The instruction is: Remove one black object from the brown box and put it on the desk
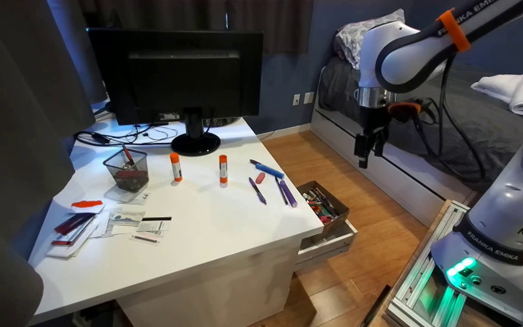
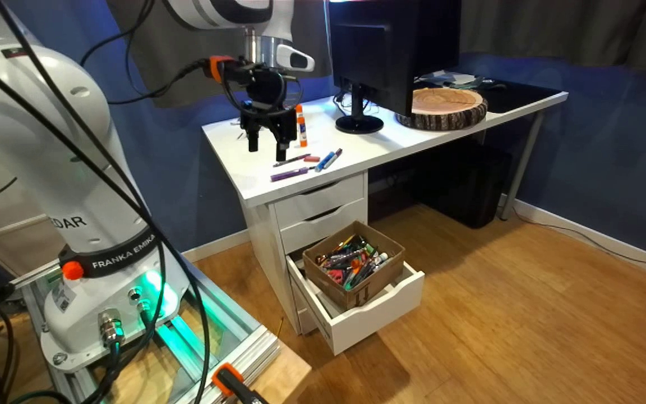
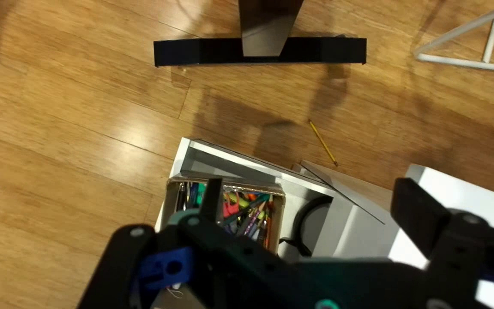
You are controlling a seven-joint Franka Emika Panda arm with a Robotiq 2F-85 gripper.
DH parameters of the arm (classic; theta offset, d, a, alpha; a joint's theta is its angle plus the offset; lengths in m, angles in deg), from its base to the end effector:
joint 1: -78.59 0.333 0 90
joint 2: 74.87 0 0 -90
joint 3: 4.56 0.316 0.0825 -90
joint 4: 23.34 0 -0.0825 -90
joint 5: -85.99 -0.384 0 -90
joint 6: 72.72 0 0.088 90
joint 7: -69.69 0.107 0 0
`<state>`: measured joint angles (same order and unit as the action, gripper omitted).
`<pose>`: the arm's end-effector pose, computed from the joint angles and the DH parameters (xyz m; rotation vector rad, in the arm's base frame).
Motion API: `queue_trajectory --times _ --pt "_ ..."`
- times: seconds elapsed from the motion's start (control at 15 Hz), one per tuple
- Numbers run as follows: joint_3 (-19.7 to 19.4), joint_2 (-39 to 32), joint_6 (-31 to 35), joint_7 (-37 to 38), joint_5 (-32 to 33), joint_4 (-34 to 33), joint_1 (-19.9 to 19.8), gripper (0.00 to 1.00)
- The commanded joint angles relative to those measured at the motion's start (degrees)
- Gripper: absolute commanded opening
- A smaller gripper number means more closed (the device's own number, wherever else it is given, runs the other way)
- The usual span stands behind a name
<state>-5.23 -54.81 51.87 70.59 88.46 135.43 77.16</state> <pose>0.3435 -0.0139 0.2988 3.0920 -0.0345 -0.3833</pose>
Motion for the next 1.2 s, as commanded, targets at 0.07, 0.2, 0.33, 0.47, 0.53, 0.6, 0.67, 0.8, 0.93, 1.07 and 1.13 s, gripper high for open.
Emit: queue_trajectory --times 0.07,0.2,0.33,0.47,0.53,0.6,0.67,0.8,0.93,1.07,1.13 --pt "-2.0 -10.2 5.9 -1.4 7.5 -3.2 -4.1 1.0" --pt "-1.9 -7.7 5.1 -0.6 5.9 -1.5 -3.3 1.0" --pt "-2.2 -9.7 5.4 -0.7 6.3 -2.5 -3.6 1.0" --pt "-2.3 -10.2 5.4 -0.7 6.3 -2.9 -3.6 1.0" --pt "-2.3 -10.2 5.4 -0.7 6.3 -3.0 -3.6 1.0" --pt "-2.6 -12.5 6.6 -3.0 6.4 -4.0 -3.6 1.0" --pt "-2.4 -13.8 8.4 -2.2 7.9 -4.0 -3.8 1.0" --pt "-1.8 -17.3 13.1 -1.6 11.0 -3.9 -3.7 1.0" --pt "-1.4 -20.7 18.3 1.7 17.8 -4.2 -3.9 1.0" --pt "-1.9 -24.6 23.8 3.7 24.3 -4.8 -3.5 1.0" --pt "-2.3 -26.6 26.6 4.3 26.7 -5.1 -3.2 1.0"
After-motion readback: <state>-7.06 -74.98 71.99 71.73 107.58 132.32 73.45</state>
